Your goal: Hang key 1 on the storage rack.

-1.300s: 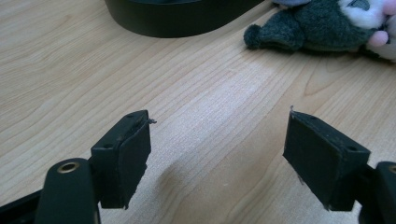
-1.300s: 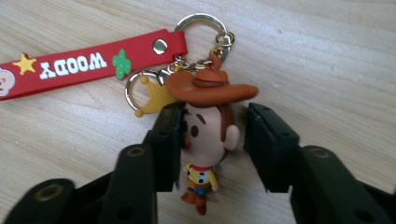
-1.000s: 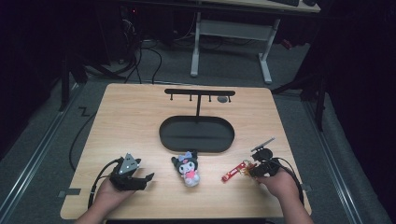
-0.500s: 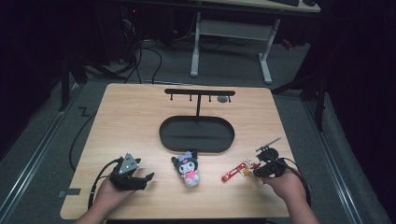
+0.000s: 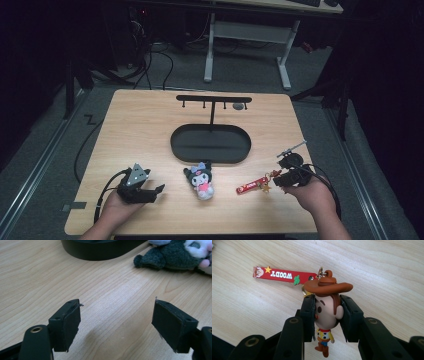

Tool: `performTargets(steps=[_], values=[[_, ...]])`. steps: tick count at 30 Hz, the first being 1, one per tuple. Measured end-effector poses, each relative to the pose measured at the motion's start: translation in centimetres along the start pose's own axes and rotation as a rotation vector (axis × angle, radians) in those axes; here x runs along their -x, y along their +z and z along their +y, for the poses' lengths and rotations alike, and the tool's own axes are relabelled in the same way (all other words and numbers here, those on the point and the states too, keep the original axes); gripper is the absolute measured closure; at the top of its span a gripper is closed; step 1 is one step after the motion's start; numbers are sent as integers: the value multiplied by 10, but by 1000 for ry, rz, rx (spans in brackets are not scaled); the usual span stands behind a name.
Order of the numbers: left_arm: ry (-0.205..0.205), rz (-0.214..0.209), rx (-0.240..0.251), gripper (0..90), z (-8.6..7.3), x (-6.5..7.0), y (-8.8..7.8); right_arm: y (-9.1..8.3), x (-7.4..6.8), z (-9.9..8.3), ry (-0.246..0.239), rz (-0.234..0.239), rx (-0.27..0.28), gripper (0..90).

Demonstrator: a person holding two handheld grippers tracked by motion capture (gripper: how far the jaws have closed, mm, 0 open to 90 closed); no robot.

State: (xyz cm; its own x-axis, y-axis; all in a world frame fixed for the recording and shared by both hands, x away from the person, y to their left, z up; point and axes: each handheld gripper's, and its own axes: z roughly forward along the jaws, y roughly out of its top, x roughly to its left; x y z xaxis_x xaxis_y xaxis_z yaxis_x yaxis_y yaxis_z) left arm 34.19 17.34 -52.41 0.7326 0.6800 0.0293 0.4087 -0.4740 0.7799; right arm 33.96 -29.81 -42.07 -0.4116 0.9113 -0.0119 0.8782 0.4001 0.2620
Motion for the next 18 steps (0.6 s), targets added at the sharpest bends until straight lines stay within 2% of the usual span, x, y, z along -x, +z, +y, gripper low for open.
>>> performTargets(steps=[4, 11, 17, 18], values=[[3, 0, 3, 233, 0, 0, 0, -8, -2, 2, -2, -5, 2, 674], [3, 7, 8, 219, 1, -1, -1, -33, -6, 11, -13, -20, 25, 674], [-7, 18, 13, 199, 1, -2, -1, -47, -10, 17, -18, -33, 30, 674], [-10, 18, 12, 192, 1, -2, -1, -54, -12, 20, -23, -38, 39, 675]])
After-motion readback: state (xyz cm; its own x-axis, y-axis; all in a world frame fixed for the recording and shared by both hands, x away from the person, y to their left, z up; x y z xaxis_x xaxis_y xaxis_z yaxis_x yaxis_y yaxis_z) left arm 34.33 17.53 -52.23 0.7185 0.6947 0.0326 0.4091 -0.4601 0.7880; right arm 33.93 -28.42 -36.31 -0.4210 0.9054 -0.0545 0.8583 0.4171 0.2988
